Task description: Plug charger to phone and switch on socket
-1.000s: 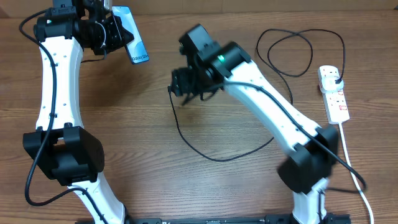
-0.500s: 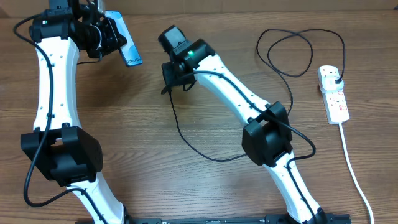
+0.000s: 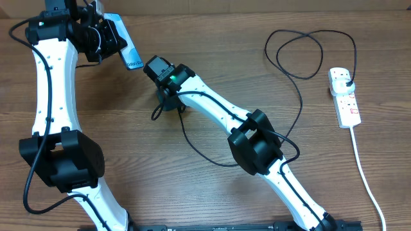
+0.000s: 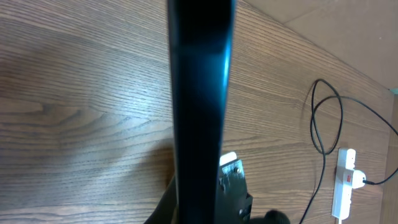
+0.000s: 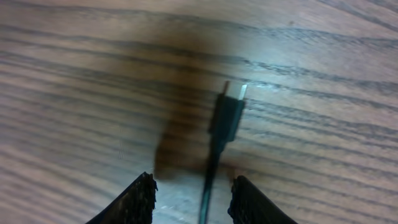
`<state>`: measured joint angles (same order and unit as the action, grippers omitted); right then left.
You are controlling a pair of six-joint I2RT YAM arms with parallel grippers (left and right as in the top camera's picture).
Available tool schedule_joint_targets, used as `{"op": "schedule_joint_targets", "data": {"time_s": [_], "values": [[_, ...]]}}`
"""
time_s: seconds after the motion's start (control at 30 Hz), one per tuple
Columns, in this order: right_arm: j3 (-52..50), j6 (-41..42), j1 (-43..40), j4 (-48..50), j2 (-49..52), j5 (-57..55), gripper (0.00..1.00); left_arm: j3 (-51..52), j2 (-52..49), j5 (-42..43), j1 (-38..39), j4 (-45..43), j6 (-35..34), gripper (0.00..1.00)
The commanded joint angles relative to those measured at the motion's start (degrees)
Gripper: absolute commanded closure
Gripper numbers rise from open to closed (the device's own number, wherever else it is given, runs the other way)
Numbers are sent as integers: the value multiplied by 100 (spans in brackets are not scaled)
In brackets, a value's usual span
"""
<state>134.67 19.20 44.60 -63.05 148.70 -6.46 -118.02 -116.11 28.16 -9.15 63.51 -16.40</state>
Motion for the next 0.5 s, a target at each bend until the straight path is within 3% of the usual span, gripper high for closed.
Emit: {"op": "schedule_joint_targets", "data": {"time_s": [0.0, 0.47], "values": [[140, -50, -133, 22, 48, -120, 60, -57, 28, 33, -22, -2, -33, 96], [2, -240, -181, 267, 85, 208, 63, -59, 28, 35, -22, 0, -33, 96]]}}
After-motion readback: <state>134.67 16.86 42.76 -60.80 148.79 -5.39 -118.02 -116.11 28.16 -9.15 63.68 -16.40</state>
